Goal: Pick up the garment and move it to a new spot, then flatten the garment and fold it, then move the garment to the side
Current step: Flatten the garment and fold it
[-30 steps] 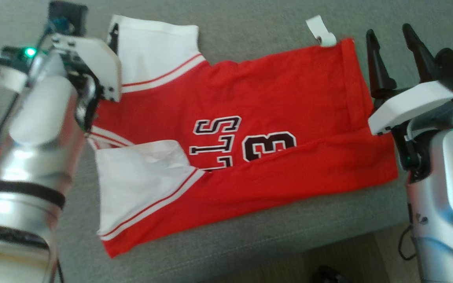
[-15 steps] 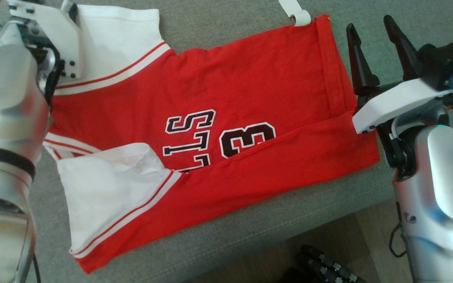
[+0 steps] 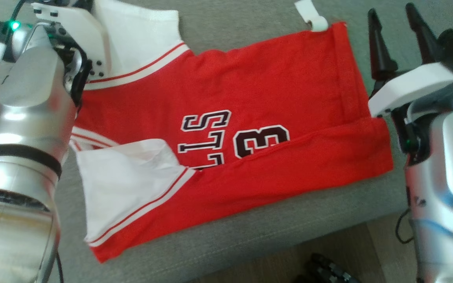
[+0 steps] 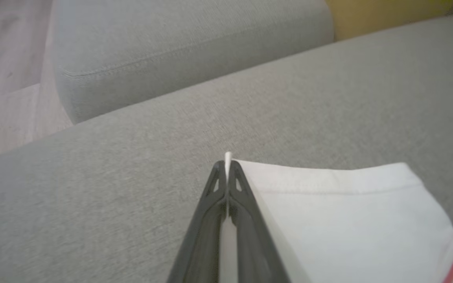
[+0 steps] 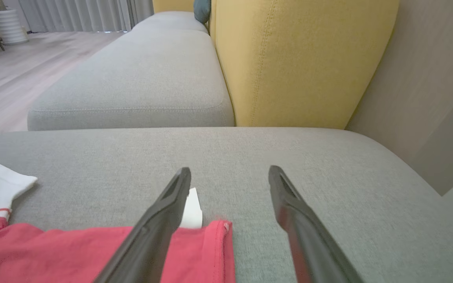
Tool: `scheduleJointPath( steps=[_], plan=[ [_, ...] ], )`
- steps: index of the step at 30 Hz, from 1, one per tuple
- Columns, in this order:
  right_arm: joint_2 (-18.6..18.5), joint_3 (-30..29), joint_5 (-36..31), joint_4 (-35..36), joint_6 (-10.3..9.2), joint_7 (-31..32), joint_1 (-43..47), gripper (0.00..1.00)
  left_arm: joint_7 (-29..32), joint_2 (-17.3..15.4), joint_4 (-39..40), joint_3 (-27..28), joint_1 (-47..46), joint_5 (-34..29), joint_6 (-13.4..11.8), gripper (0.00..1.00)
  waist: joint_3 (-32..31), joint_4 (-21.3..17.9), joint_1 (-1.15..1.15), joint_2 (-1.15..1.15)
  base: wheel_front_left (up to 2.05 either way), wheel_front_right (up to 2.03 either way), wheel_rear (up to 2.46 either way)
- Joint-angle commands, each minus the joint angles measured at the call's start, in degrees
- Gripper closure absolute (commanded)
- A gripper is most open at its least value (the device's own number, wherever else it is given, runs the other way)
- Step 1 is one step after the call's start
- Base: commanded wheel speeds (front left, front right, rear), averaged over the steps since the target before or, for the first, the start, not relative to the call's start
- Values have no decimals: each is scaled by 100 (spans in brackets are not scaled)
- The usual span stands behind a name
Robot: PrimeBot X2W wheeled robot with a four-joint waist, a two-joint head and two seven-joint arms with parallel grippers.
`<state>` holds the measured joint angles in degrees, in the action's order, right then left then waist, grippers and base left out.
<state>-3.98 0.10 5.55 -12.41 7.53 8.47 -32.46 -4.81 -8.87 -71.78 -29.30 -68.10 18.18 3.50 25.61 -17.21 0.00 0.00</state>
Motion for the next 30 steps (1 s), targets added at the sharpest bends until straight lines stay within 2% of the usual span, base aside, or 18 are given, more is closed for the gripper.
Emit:
scheduleJointPath(
  steps=[1,4,7,16,22,30],
  plan=[
    [-12,38,32,145,-4,-37,-192,0,-160,-152,193,134,-156,41,-50,100,-112,165,0,0,0,0,0],
    [-148,-89,117,-74,-4,31,-397,0,-569,-31,283,209,-150,137,-101,100,-215,416,0,0,0,0,0],
    [-341,-157,179,-410,-4,143,-634,0,-800,111,400,102,-16,90,-33,100,-286,641,0,0,0,0,0],
    [-1139,-190,4,-1917,-4,655,-1086,0,-995,505,1092,-258,710,15,-6,100,-337,1249,0,0,0,0,0],
    [-1415,-66,61,-2660,-4,945,-1240,0,-1008,570,1595,-442,1045,36,-110,100,-331,1386,0,0,0,0,0],
    [-1533,305,341,-3221,-4,1208,-1286,0,-927,532,1921,-486,1142,108,-234,100,-318,1399,0,0,0,0,0]
  ],
)
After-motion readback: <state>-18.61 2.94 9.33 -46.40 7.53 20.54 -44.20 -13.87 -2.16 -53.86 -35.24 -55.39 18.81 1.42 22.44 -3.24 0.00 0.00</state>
